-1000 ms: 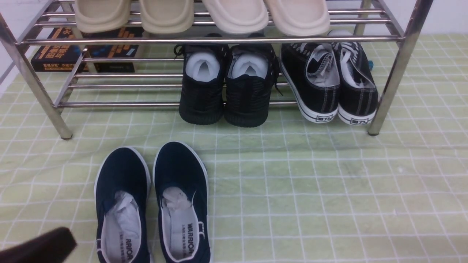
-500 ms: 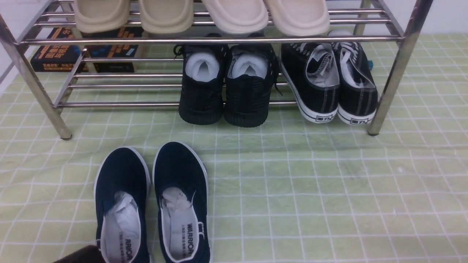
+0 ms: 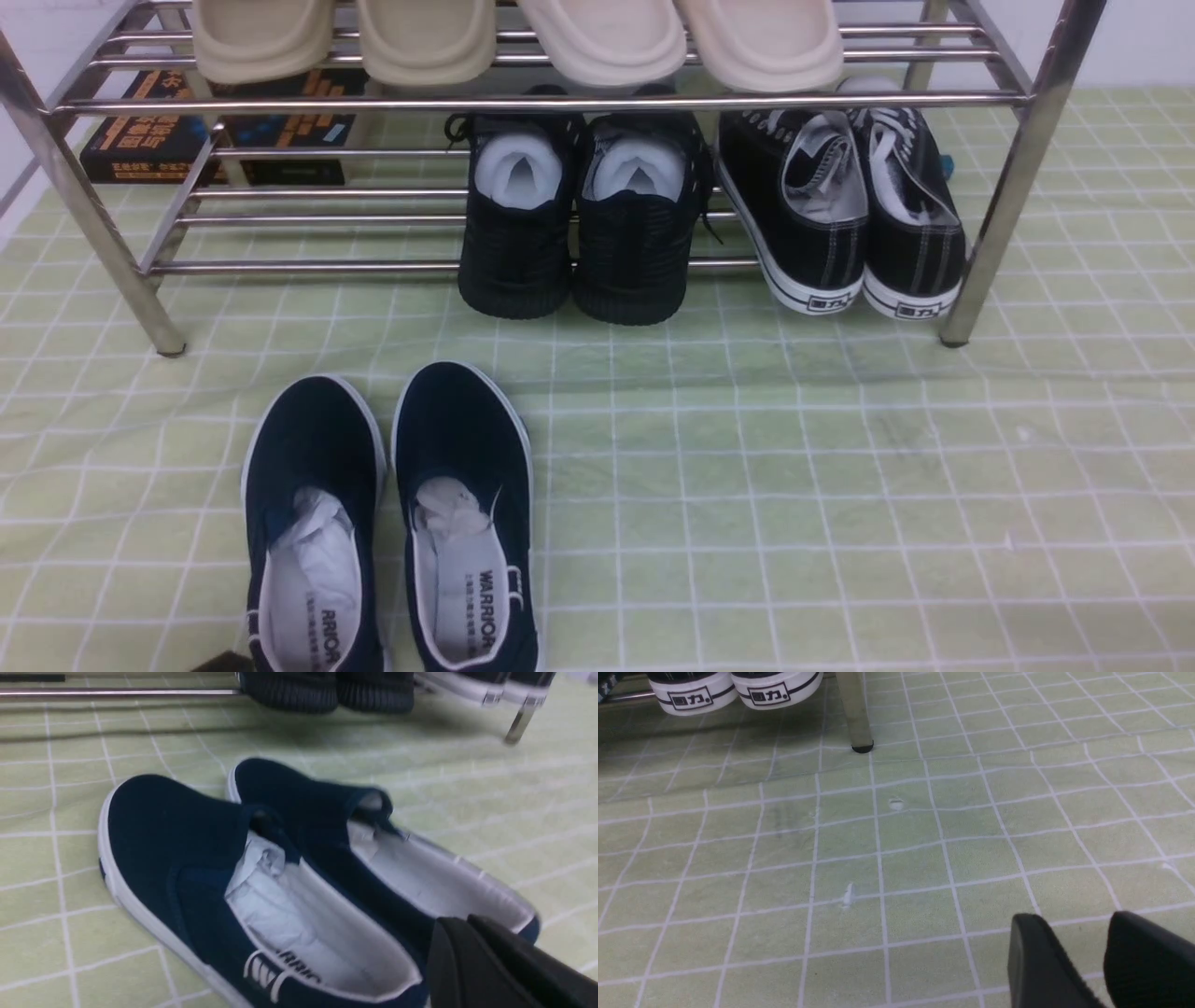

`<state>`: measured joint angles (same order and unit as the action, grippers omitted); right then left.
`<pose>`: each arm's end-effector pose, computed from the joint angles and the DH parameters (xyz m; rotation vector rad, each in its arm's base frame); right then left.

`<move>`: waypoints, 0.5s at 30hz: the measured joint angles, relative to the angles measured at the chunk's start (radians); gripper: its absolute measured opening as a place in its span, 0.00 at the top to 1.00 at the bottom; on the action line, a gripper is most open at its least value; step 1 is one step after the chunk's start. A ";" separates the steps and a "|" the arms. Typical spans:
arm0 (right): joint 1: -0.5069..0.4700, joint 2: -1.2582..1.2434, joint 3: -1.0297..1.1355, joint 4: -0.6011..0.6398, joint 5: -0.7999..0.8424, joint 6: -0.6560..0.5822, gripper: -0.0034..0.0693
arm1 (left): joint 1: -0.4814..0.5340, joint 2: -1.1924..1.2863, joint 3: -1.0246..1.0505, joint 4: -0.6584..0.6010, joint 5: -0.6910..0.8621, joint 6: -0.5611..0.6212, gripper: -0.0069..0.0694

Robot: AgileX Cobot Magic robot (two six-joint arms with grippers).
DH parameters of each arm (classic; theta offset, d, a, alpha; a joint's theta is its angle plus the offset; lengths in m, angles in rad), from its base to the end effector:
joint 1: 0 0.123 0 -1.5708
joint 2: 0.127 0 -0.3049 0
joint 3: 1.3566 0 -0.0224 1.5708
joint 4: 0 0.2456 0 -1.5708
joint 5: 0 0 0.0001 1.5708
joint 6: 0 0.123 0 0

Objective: Take the shoes off the shelf with your hand from the green coffee tablecloth.

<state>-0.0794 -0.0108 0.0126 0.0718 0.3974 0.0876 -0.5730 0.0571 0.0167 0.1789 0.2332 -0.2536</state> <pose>0.0571 -0.0011 0.1639 0.2001 1.8718 0.0772 0.0578 -0.0313 0.1780 0.4125 1.7597 -0.4305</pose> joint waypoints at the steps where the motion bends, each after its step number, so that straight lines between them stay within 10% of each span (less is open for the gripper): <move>1: 0.000 0.000 0.000 0.000 0.000 0.000 0.63 | 0.003 0.000 0.005 0.000 0.000 0.026 0.86; 15: 0.000 0.000 0.000 0.000 0.000 0.000 0.63 | 0.501 -0.044 0.009 -0.024 0.051 0.071 0.85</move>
<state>-0.0794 -0.0108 0.0126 0.0718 0.3974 0.0876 -0.0722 0.0136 0.0260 0.1553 0.2839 -0.1822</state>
